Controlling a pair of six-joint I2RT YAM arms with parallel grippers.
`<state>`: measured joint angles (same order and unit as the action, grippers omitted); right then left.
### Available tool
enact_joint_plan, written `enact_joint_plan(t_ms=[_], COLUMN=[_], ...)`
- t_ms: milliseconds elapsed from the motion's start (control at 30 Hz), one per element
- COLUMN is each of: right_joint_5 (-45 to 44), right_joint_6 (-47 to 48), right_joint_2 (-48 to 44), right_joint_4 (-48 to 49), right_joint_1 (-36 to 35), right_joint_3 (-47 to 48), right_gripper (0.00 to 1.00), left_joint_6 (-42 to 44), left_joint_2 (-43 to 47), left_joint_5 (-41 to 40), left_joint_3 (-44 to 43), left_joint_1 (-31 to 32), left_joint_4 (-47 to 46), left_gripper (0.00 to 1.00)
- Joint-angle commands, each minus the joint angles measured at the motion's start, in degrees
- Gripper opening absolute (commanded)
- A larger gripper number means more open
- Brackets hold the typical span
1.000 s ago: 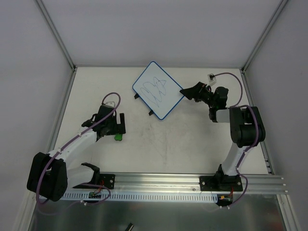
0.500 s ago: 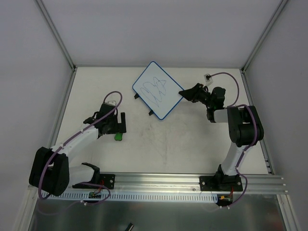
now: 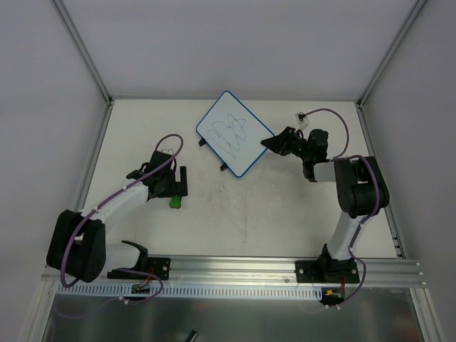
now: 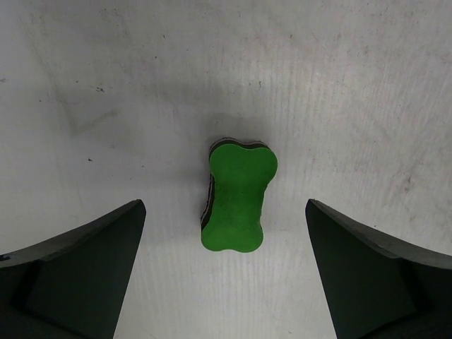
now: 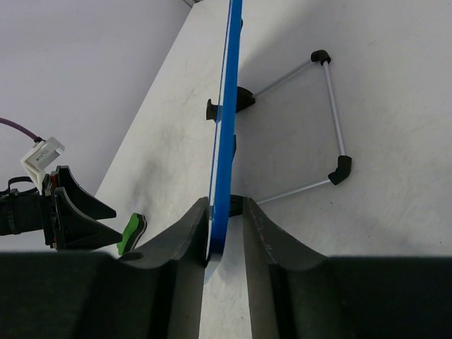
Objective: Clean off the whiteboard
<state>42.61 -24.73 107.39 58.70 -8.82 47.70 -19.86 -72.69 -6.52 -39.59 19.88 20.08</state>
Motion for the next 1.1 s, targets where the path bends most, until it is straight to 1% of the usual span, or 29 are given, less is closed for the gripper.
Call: enact_joint_plan(t_ms=[0,133,167,233,267,333,667,767,833,1067], right_joint_5=[-0.86,-0.95,-0.95,-0.95,-0.95,-0.86,-0.77,-0.77,-0.77,-0.69], right_joint_6=[2.41,2.5,2.58,2.58,2.58,2.5,2.32,2.32,2.41,2.23], right_joint_2=[-3.15,-3.68,-3.77,-3.95,-3.95,-3.86,-3.6,-3.68,-3.51,-3.33], right_joint_4=[-0.59,-0.95,-1.3,-1.48,-1.57,-1.83,-1.83,-1.74,-1.83,-1.74], right_joint_1=[-0.41,-0.41,-0.41,-0.41,-0.41,-0.41,-0.59,-0.59,-0.67,-0.5], right_joint_3=[2.13,2.13,2.13,2.22,2.22,2.39,2.75,2.66,2.66,2.75], right_gripper=[0.25,0.23,0.18,0.13,0.05,0.0,0.0,0.0,0.0,0.0], left_joint_6=[1.31,1.49,1.57,1.66,1.75,1.93,3.95,4.3,4.74,5.62], left_joint_2=[-0.7,-1.58,-2.02,-2.55,-3.07,-4.21,-9.4,-10.28,-10.98,-13.27], left_joint_5=[-0.59,-0.51,-0.42,-0.16,-0.07,0.28,0.72,0.72,1.51,0.03], left_joint_3=[-2.07,-2.68,-2.86,-3.21,-3.3,-3.91,-6.9,-7.34,-7.78,-8.4], left_joint_1=[0.16,0.16,0.16,0.16,0.16,0.16,0.16,0.25,0.34,2.27], left_joint_4=[1.28,1.54,1.63,1.72,1.9,1.9,3.57,3.74,3.83,4.97], left_gripper=[0.99,0.98,0.97,0.96,0.95,0.93,0.79,0.72,0.65,0.59])
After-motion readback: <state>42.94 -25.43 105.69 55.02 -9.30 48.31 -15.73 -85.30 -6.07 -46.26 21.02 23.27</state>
